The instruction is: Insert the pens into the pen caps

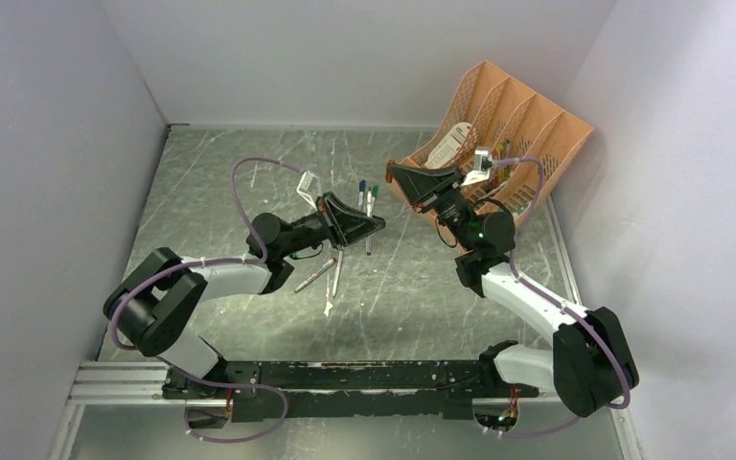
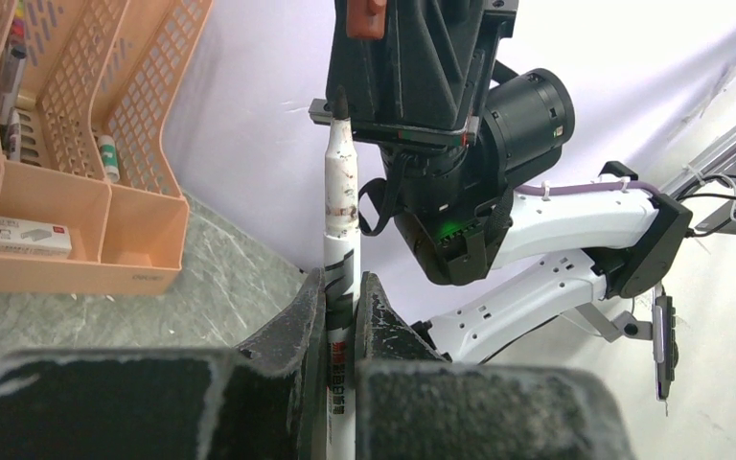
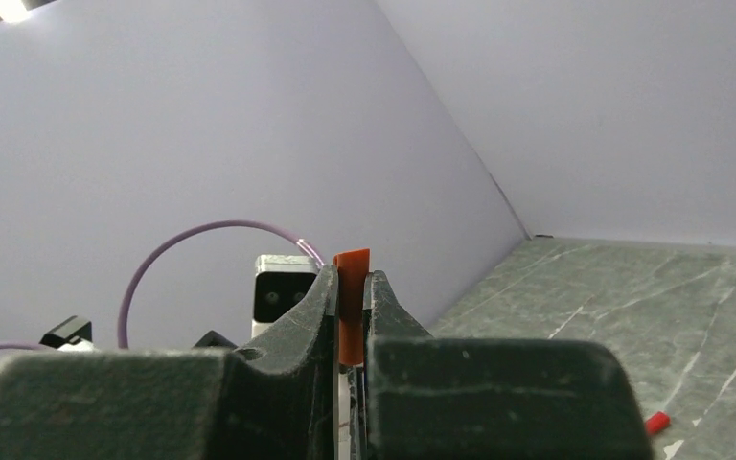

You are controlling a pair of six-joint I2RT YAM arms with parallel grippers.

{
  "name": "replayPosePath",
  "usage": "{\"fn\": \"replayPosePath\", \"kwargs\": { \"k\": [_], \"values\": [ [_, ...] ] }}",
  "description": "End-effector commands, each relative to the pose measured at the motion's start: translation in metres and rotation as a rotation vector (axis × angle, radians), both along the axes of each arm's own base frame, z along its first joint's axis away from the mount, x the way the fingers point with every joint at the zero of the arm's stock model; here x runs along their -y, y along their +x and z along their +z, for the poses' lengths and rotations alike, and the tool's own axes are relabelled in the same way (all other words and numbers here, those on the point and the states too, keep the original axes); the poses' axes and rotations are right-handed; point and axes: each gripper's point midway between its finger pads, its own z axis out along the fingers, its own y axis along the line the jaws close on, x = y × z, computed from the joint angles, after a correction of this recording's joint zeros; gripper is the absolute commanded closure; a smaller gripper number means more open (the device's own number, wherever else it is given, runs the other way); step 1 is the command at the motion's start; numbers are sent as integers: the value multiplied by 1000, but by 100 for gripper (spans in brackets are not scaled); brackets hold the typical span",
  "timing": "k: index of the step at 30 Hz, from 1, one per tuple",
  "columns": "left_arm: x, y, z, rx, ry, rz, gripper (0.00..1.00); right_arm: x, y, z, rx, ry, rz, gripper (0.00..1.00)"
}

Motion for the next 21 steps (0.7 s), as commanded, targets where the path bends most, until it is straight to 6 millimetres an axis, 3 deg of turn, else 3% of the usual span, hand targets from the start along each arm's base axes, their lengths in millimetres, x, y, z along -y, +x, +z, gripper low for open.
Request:
{"fn": "replayPosePath", "kwargs": {
  "k": [1, 21],
  "values": [
    [3, -6, 23, 82, -46, -28, 93, 0, -8, 17, 58, 27, 33, 100],
    [19, -10, 14, 73, -9, -48, 93, -9, -7, 14, 61, -7, 70, 100]
  ]
}}
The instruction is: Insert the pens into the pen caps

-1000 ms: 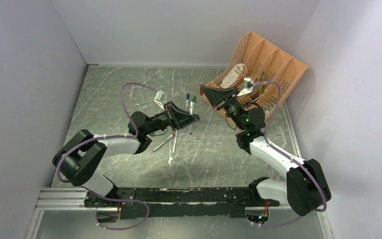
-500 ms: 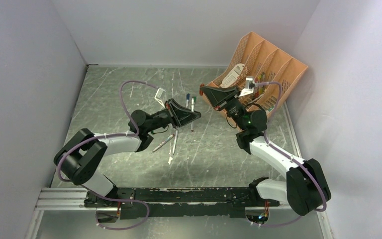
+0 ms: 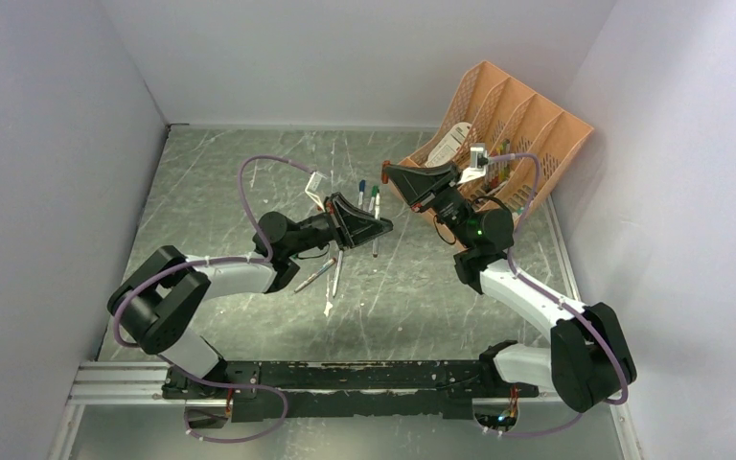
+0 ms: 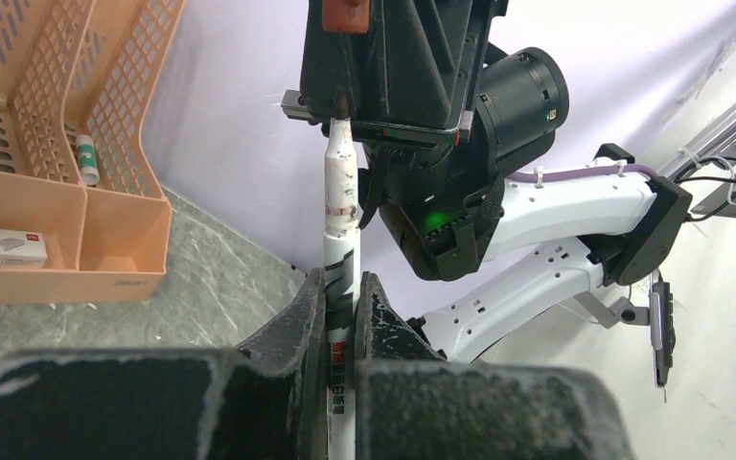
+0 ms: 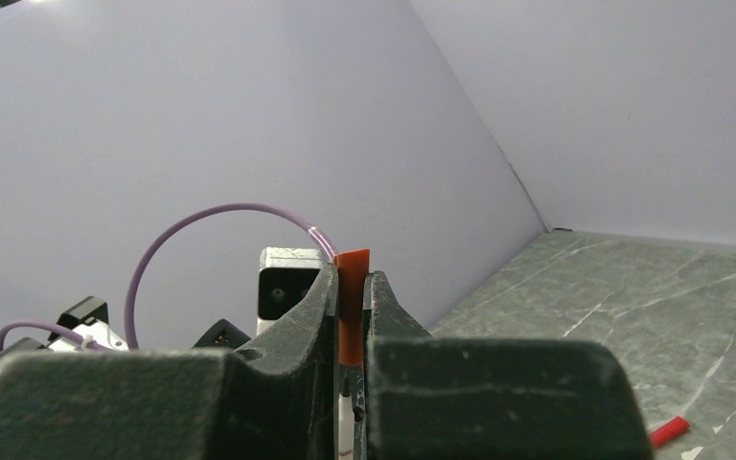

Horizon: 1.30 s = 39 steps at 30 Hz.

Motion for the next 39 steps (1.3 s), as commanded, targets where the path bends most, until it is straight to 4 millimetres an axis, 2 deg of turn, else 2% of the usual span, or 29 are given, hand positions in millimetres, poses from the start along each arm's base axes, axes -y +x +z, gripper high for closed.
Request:
{"fn": "replayPosePath", "kwargs": {
  "k": [1, 39],
  "values": [
    [5, -2, 8, 43, -11, -15, 93, 0, -2, 10, 39, 5, 10, 100],
    [7, 0, 10, 49, -19, -7, 93, -12, -6, -15, -8, -35, 58, 100]
  ]
}}
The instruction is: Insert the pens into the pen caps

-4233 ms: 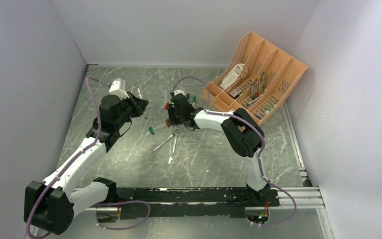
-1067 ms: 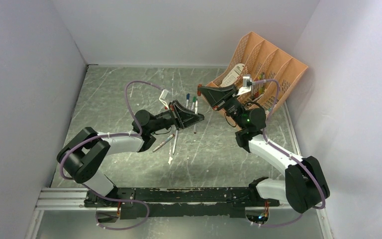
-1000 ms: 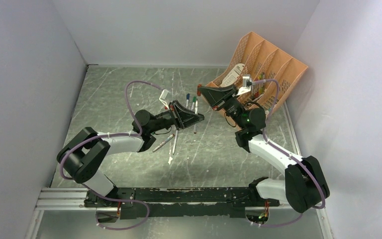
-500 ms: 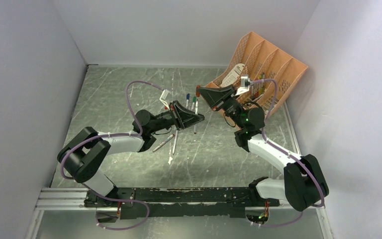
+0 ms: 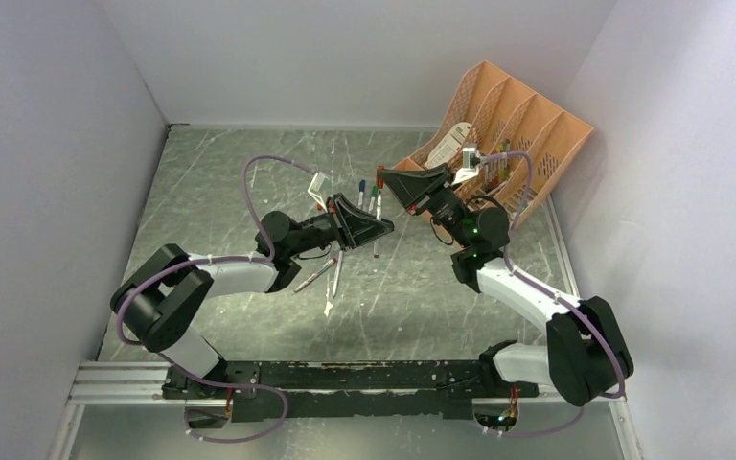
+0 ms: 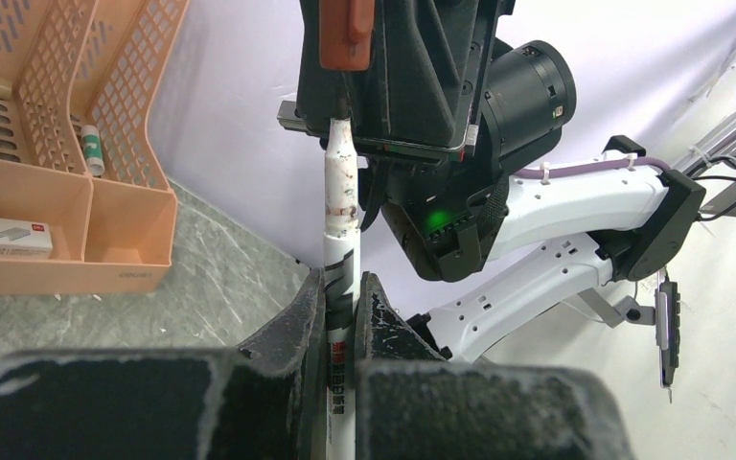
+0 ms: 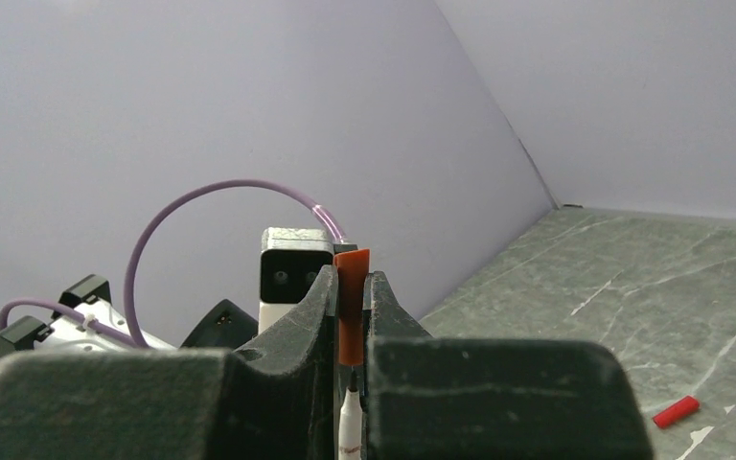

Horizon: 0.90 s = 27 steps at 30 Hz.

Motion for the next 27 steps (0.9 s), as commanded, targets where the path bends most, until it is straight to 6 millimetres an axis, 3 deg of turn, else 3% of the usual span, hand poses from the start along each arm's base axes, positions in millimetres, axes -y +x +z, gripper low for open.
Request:
{"fn": "replayPosePath", "kwargs": {
  "k": [1, 18, 27],
  "values": [
    [3, -2, 16, 58, -37, -9, 93, -2, -5, -3, 11, -9, 11, 100],
    [-2, -2, 23, 71, -48, 19, 93, -1, -9, -12, -3, -24, 12, 100],
    [-5, 10, 39, 83, -87, 23, 93, 1, -10, -20, 1, -79, -11, 100]
  ]
}}
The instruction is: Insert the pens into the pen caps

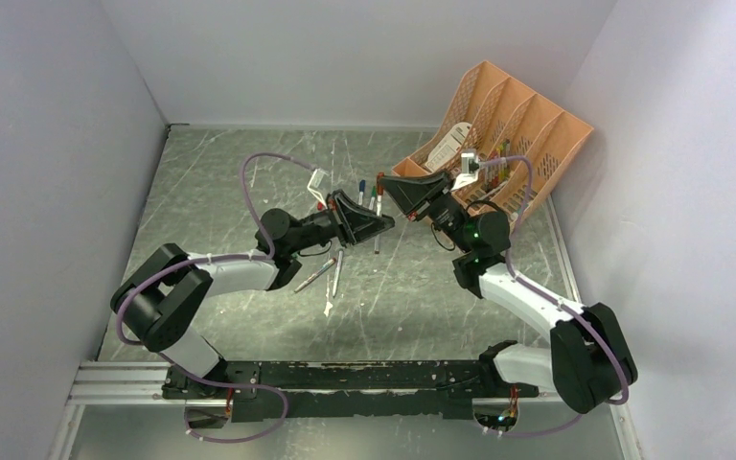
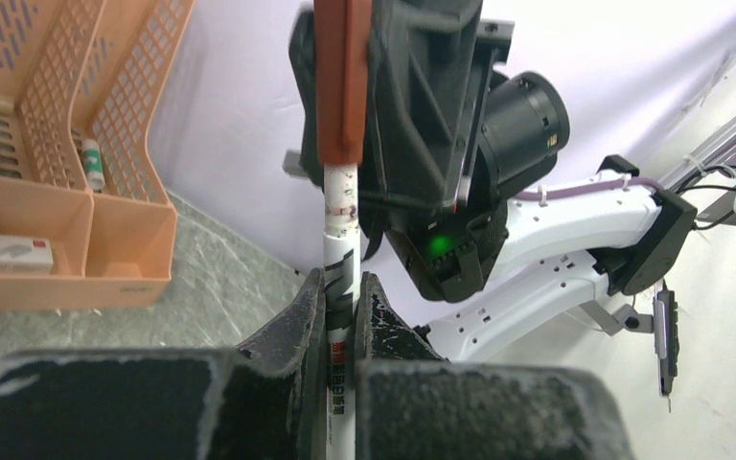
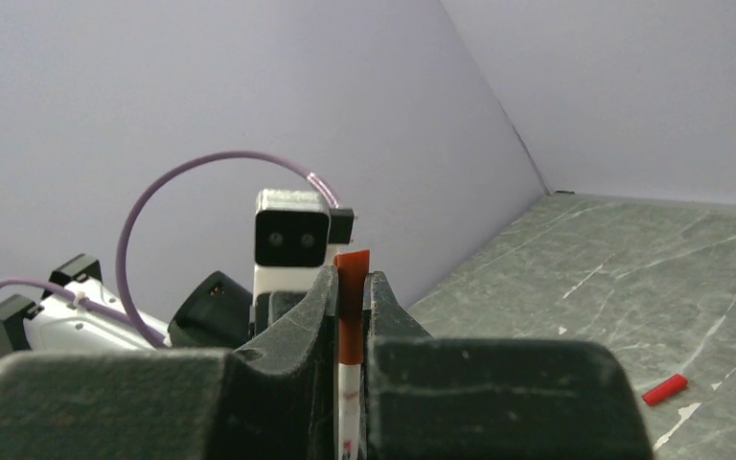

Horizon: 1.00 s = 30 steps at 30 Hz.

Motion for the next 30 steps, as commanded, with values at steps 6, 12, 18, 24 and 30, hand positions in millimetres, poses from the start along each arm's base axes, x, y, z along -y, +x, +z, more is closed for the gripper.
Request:
{"fn": "replayPosePath", "kwargs": {
  "k": [6, 12, 18, 24, 30],
  "values": [
    [-3, 8, 48, 108, -87, -1, 93, -2, -4, -20, 13, -99, -10, 100],
    [4, 11, 41, 171, -4, 0, 93, 2, -8, -13, 52, -113, -22, 83],
    [12, 17, 13, 289, 155, -20, 93, 28, -6, 12, 104, -174, -197, 44],
    [13, 14, 0, 367, 223, -68, 93, 38, -2, 26, 131, -280, -276, 32],
    [12, 17, 0, 417, 283, -69, 93, 31, 11, 17, 70, -399, -264, 37]
  ]
}}
